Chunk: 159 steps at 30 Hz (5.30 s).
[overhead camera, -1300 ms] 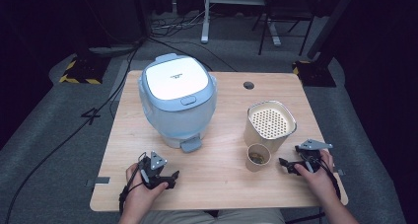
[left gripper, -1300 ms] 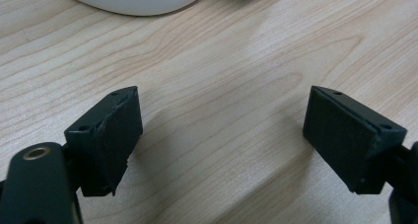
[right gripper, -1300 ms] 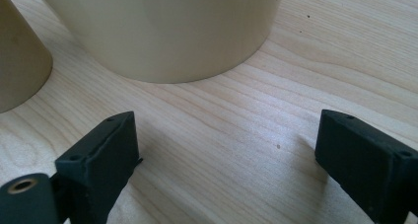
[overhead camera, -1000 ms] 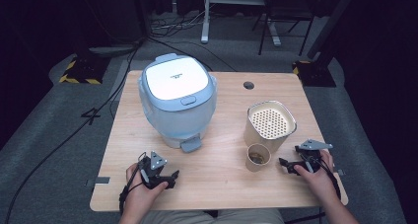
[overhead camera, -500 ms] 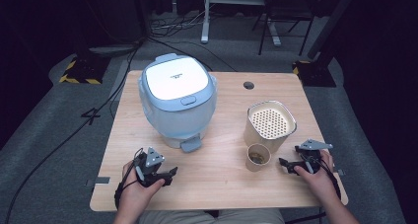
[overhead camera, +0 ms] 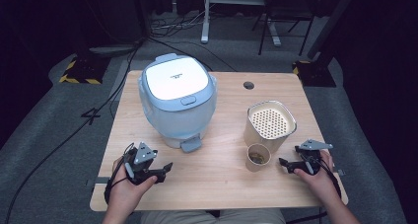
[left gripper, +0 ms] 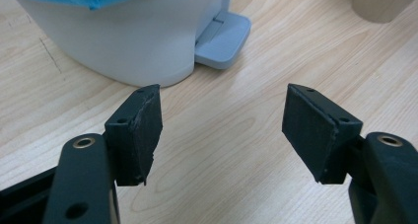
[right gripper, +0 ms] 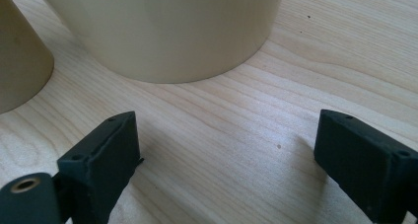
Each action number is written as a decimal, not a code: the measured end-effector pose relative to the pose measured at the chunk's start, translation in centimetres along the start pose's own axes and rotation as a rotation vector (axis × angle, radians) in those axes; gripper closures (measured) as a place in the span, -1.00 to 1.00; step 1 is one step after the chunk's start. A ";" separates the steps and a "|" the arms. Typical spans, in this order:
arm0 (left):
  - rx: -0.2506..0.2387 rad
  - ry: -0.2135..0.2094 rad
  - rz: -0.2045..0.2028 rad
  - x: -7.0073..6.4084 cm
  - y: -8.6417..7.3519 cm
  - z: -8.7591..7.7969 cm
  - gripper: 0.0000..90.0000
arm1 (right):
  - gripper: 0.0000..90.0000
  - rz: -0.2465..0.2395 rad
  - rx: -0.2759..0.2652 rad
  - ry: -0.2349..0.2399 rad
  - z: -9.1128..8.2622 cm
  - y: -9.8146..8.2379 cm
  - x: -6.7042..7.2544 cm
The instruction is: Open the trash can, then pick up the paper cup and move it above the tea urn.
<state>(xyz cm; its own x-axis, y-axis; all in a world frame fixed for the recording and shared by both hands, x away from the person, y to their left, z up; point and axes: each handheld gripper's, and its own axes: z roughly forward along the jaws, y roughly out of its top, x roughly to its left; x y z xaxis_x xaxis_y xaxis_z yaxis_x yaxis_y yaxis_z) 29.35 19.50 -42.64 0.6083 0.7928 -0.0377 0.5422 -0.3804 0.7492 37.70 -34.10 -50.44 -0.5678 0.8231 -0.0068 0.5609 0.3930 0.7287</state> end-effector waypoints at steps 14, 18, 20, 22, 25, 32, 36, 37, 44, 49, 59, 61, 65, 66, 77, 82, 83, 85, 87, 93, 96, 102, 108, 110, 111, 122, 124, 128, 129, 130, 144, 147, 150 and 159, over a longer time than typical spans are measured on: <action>-0.046 -0.036 0.042 0.7 1.5 -2.8 -0.27 | -0.77 0.000 -0.001 0.000 0.0 0.0 0.0; -0.094 -0.076 0.066 1.1 2.4 -3.8 -0.18 | -0.77 0.001 0.000 0.001 0.0 0.0 0.0; -0.114 -0.096 0.086 1.4 2.9 -4.2 -0.11 | -0.77 0.001 0.000 0.001 0.0 0.0 0.0; -0.135 -0.125 0.110 1.6 3.4 -4.5 -0.01 | -0.77 0.001 0.000 0.001 0.0 0.0 0.0; -0.167 -0.172 0.129 1.9 4.0 -5.0 0.02 | -0.77 0.000 -0.001 0.001 0.0 0.0 0.0; -0.278 -0.289 0.138 3.0 5.0 -6.1 0.07 | -0.77 0.001 -0.001 0.001 0.0 0.0 0.0; -0.325 -0.346 0.145 3.3 5.7 -6.5 0.14 | -0.77 0.001 0.000 0.001 0.0 0.0 0.0; -0.334 -0.362 0.146 3.3 5.9 -6.5 0.15 | -0.77 0.001 0.000 0.001 0.0 0.0 0.0; -0.410 -0.482 0.146 3.9 7.4 -6.7 0.23 | -0.77 0.001 0.000 0.001 0.0 0.0 0.0; -0.434 -0.523 0.151 4.7 8.9 -6.8 0.44 | -0.77 0.001 0.000 0.000 0.0 0.0 0.0; -0.508 -0.570 0.142 6.4 11.8 -6.9 0.85 | -0.77 0.001 0.000 0.000 0.0 0.0 0.0; -0.501 -0.565 0.145 6.5 12.5 -6.7 0.88 | -0.77 0.001 0.000 0.000 0.0 0.0 0.0; -0.491 -0.556 0.136 6.5 13.8 -6.5 0.91 | -0.73 -0.001 -0.002 0.000 -0.1 -0.1 0.1; -0.486 -0.549 0.135 6.5 14.0 -6.4 0.92 | -0.72 -0.002 -0.003 0.003 -0.1 -0.1 0.1; -0.402 -0.423 0.157 5.6 16.5 -4.5 0.99 | -0.71 -0.002 -0.004 0.007 -0.1 -0.1 0.1; -0.360 -0.398 0.173 4.9 17.1 -3.3 0.99 | -0.71 -0.002 -0.004 0.007 -0.1 -0.1 0.1; -0.347 -0.392 0.179 4.7 17.3 -3.0 0.99 | -0.71 -0.002 -0.004 0.007 -0.1 -0.1 0.1; -0.330 -0.378 0.194 4.4 17.4 -2.5 0.99 | -0.71 -0.002 -0.004 0.007 -0.1 -0.1 0.1; -0.304 -0.358 0.208 4.1 17.6 -2.0 0.99 | -0.71 -0.002 -0.004 0.007 -0.1 -0.1 0.1; -0.266 -0.325 0.216 3.6 17.8 -1.6 0.99 | -0.71 -0.002 -0.004 0.007 -0.1 -0.1 0.1; -0.239 -0.297 0.232 3.4 17.8 -1.3 0.99 | -0.71 -0.002 -0.004 0.007 -0.1 -0.1 0.1; -0.253 -0.301 0.214 3.6 17.6 -1.2 0.99 | -0.71 -0.002 -0.004 0.007 -0.1 -0.1 0.1; -0.220 -0.276 0.212 3.3 17.7 -1.4 1.00 | -0.71 -0.002 -0.004 0.007 -0.1 -0.1 0.1; -0.213 -0.262 0.219 3.1 17.8 -1.3 1.00 | -0.71 -0.002 -0.004 0.007 -0.1 -0.1 0.1; -0.208 -0.264 0.215 3.1 17.9 -1.4 1.00 | -0.71 -0.002 -0.004 0.007 -0.1 -0.1 0.1; -0.342 -0.387 0.196 2.9 17.0 -2.3 0.38 | -0.70 -0.002 -0.007 0.008 -0.1 -0.1 0.1; -0.332 -0.403 0.233 2.2 16.4 -2.6 0.33 | -0.70 -0.003 -0.007 0.008 -0.1 -0.1 0.1; -0.312 -0.423 0.277 1.2 15.1 -2.9 0.19 | -0.67 -0.004 -0.009 0.005 -0.2 -0.1 0.1; -0.311 -0.424 0.287 0.9 14.7 -3.0 0.17 | -0.66 -0.008 -0.008 0.005 -0.2 -0.1 0.1; -0.309 -0.425 0.293 0.8 14.4 -3.0 0.14 | -0.66 -0.007 -0.008 0.005 -0.2 -0.1 0.2; -0.243 -0.375 0.256 -0.2 7.7 0.3 -0.01 | -0.36 0.005 0.021 -0.003 -1.3 -0.1 1.5; -0.219 -0.391 0.226 -0.4 5.9 1.6 -0.05 | -0.36 -0.025 0.020 0.036 -2.0 0.1 2.0; -0.160 -0.386 0.214 -0.3 4.7 3.3 -0.07 | -0.34 -0.052 0.020 0.074 -2.7 0.4 2.5; -0.034 -0.347 0.156 0.4 2.2 6.7 -0.05 | -0.43 -0.129 -0.030 0.202 -3.9 1.4 4.0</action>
<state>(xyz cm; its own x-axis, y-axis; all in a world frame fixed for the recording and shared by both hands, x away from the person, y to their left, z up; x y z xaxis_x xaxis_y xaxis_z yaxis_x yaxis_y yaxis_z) 34.65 15.81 -45.44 0.8454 0.5159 -0.1383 0.4114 -0.4637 0.7847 33.82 -31.82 -46.72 -0.7444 0.6669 0.0341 0.4596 0.4747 0.7506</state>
